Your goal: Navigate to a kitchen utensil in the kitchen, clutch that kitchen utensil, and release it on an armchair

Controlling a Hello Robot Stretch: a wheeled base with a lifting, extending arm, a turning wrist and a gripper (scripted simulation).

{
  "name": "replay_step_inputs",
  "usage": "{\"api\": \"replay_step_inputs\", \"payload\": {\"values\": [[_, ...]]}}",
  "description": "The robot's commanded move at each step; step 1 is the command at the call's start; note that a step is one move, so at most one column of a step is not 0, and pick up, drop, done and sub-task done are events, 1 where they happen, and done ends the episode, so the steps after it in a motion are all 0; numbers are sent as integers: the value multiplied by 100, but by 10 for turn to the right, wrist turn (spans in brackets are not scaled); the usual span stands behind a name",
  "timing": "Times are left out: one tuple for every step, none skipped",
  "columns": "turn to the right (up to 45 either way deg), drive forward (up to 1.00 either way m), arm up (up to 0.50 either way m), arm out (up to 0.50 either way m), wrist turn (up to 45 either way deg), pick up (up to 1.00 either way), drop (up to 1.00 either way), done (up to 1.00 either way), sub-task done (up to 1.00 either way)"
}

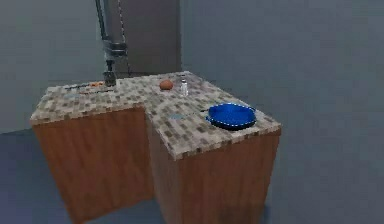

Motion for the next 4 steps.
{"api": "replay_step_inputs", "payload": {"values": [[-450, 0, 0, 0, 0, 0, 0, 0, 0], [-300, 0, 0, 0, 0, 0, 0, 0, 0], [450, 0, 0, 0, 0, 0, 0, 0, 0], [90, 0, 0, 0, 0, 0, 0, 0, 0]]}}
